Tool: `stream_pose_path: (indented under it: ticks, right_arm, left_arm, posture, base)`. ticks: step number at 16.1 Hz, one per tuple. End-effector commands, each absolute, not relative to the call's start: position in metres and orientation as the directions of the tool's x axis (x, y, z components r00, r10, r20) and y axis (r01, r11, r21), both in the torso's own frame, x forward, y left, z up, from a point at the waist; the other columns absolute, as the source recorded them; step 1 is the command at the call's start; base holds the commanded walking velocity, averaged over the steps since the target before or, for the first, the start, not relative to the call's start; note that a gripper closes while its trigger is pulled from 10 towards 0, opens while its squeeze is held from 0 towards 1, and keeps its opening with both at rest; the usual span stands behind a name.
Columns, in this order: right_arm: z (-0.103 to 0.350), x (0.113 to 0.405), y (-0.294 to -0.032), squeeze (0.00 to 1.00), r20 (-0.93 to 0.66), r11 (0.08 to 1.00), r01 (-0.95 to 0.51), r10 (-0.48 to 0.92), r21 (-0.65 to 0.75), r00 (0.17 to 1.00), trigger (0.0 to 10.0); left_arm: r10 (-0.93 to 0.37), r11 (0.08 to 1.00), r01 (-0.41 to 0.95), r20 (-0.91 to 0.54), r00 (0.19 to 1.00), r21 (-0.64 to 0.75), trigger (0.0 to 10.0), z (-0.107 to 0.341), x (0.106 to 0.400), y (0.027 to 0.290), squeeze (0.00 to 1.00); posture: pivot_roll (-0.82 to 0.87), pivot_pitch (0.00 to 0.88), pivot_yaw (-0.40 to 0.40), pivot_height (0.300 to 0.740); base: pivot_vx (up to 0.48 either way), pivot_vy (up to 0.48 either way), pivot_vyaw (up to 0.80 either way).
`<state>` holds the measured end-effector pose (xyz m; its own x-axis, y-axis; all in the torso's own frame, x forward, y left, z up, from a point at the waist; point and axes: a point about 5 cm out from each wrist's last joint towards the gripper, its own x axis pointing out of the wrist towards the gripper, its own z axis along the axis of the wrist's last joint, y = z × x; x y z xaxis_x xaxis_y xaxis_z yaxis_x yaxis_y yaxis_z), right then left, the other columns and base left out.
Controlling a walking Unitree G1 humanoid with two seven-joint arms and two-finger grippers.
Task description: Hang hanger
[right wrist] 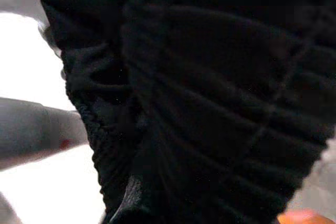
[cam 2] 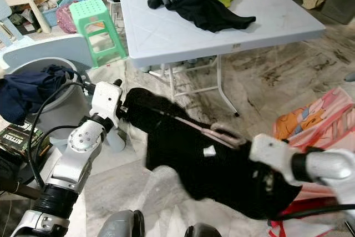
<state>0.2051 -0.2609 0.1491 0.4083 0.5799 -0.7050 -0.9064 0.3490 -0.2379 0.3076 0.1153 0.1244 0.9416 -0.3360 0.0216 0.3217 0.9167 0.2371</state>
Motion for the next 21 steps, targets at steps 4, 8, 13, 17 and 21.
stream_pose_path:
  ticks: [4,8,13,17,21]
  right_arm:
    - [0.179,0.191,-0.274,0.00,-0.668,0.265,-0.951,0.680,-0.159,0.301,10.0]
    - [0.190,0.186,-0.275,0.00,-0.641,0.234,-0.964,0.723,-0.124,0.257,10.0]
    - [0.217,0.251,-0.239,0.00,-0.082,0.621,-0.750,0.755,-0.229,0.651,10.0]
    - [0.208,0.279,-0.215,0.00,0.043,0.760,-0.622,0.639,-0.190,0.768,10.0]
    - [0.191,0.286,-0.203,0.00,-0.104,0.676,-0.655,0.664,-0.338,0.740,10.0]
  left_arm:
    - [-0.258,0.950,0.253,0.004,0.966,0.182,0.0,0.126,0.314,0.139,0.00]
    - [-0.237,0.963,0.239,-0.030,0.971,0.127,0.0,0.122,0.316,0.145,0.00]
    - [-0.356,0.926,0.359,-0.050,0.933,0.114,0.0,0.117,0.307,0.109,0.00]
    - [-0.466,0.866,0.471,-0.071,0.882,0.167,0.0,0.111,0.292,0.087,0.00]
    - [-0.600,0.730,0.626,-0.181,0.779,0.273,10.0,0.103,0.279,0.078,1.00]
  posture:
    - [-0.04,0.092,0.024,0.740]
    - [-0.05,0.094,0.024,0.740]
    - [-0.04,0.084,0.014,0.740]
    - [-0.03,0.082,-0.003,0.740]
    - [-0.02,0.080,-0.016,0.740]
  base:
    - [0.000,0.000,0.00]
    - [0.000,0.000,0.00]
    - [0.000,0.000,0.00]
    - [0.000,0.000,0.00]
    - [0.000,0.000,0.00]
